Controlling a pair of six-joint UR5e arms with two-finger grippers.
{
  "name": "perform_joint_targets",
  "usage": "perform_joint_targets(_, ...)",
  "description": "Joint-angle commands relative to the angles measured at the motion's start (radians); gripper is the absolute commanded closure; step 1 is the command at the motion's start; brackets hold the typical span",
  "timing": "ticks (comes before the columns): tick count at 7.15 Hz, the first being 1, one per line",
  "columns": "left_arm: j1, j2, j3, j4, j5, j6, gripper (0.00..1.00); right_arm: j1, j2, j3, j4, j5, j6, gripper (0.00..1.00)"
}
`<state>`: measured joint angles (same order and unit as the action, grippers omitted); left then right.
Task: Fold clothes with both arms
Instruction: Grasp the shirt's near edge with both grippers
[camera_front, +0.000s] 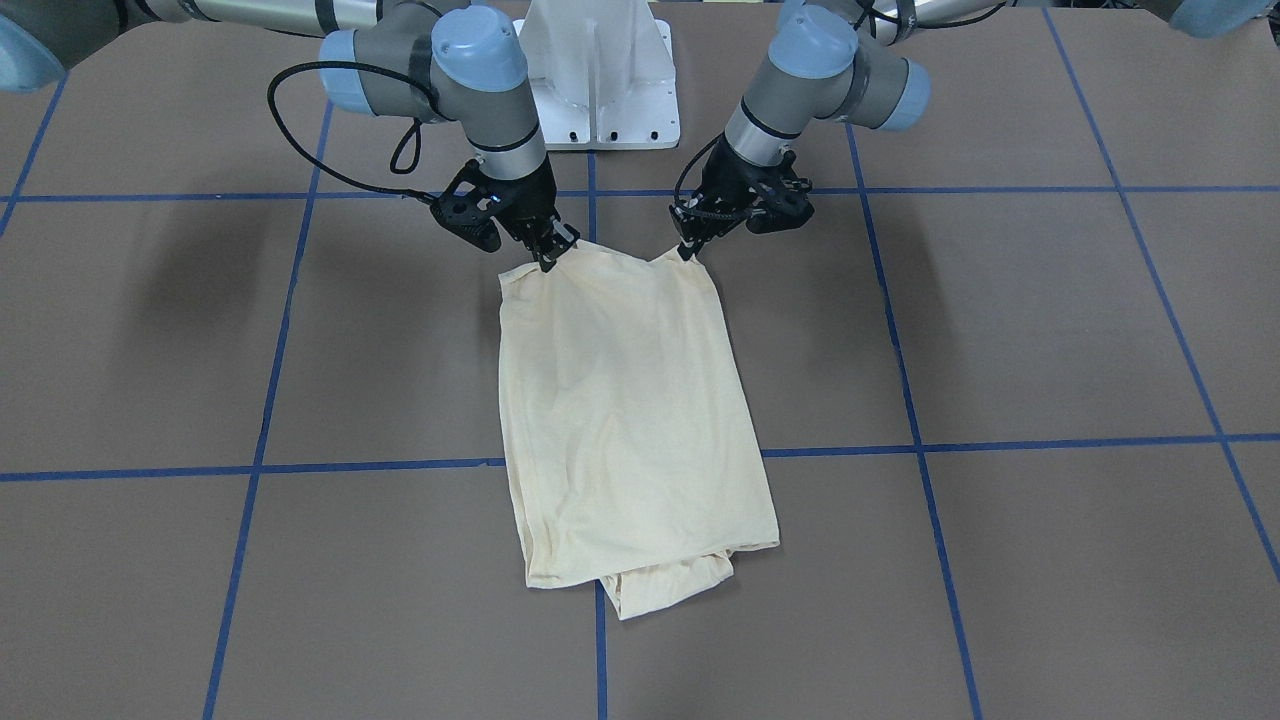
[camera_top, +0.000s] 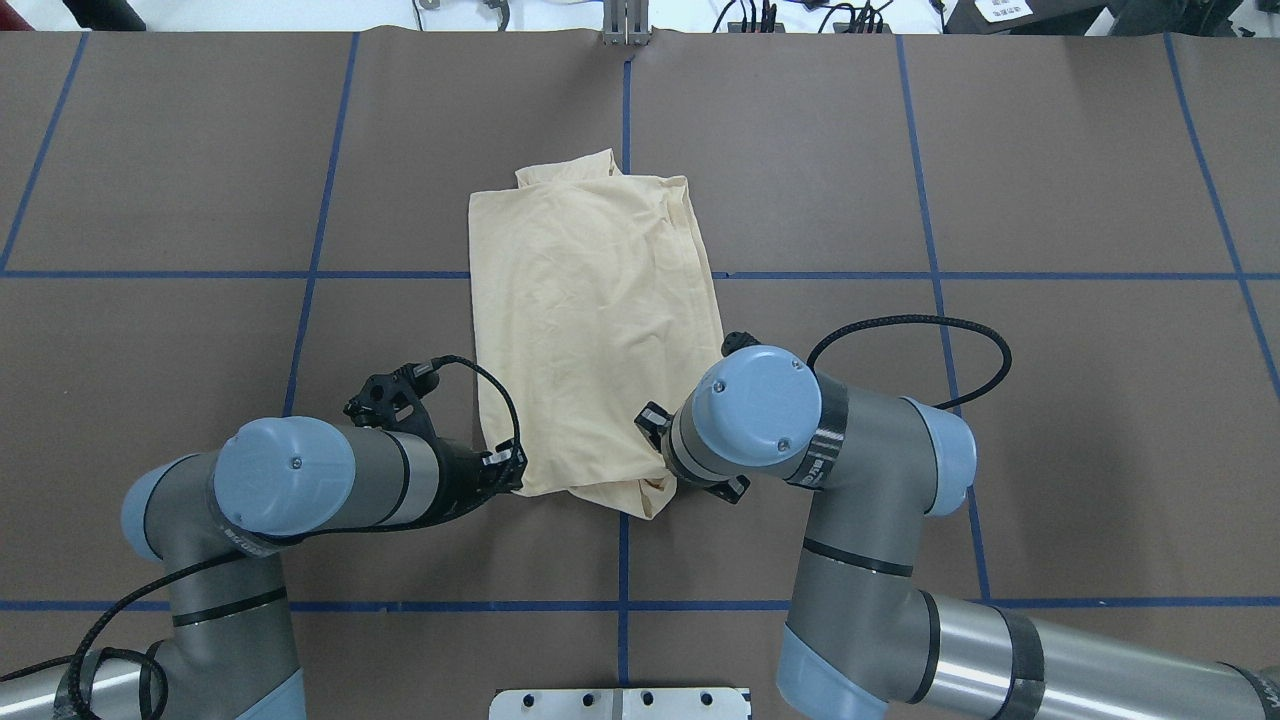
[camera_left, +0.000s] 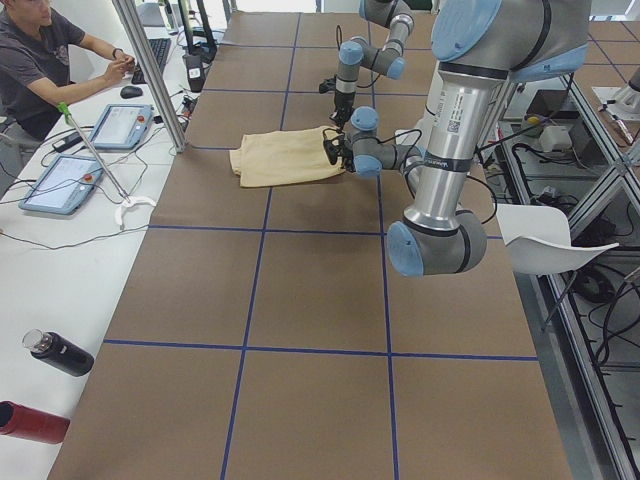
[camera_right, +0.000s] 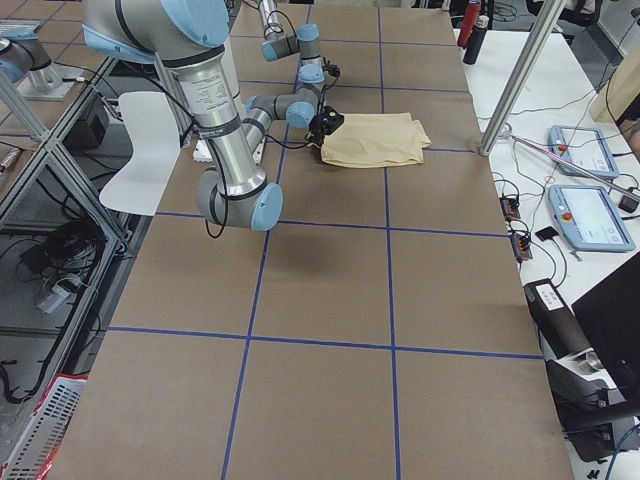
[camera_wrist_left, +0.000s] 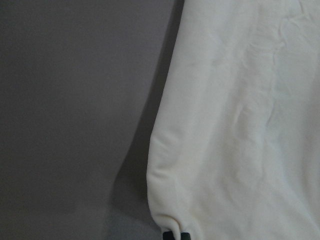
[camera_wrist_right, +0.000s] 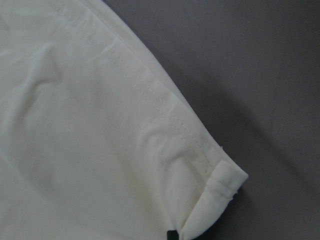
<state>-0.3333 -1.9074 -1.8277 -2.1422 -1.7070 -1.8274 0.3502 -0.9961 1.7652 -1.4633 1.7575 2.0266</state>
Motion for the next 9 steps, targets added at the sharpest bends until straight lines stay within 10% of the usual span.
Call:
perform_joint_targets(1,0.071,0.004,-0.068,0.034,0.003,0.000,1.00,-0.080,-0.024,0.049,-0.026,0.003,0.072,1.00)
perform_joint_targets(3,0.117,0.005,-0.155,0.137,0.004,0.000,1.00,-0.125,-0.122,0.208,-0.074,0.005,0.081,1.00)
perform_joint_targets(9,-0.030,-0.013,-0.177,0.151,-0.006,0.055,1.00,0.036,-0.076,0.153,-0.057,-0.004,0.000,1.00)
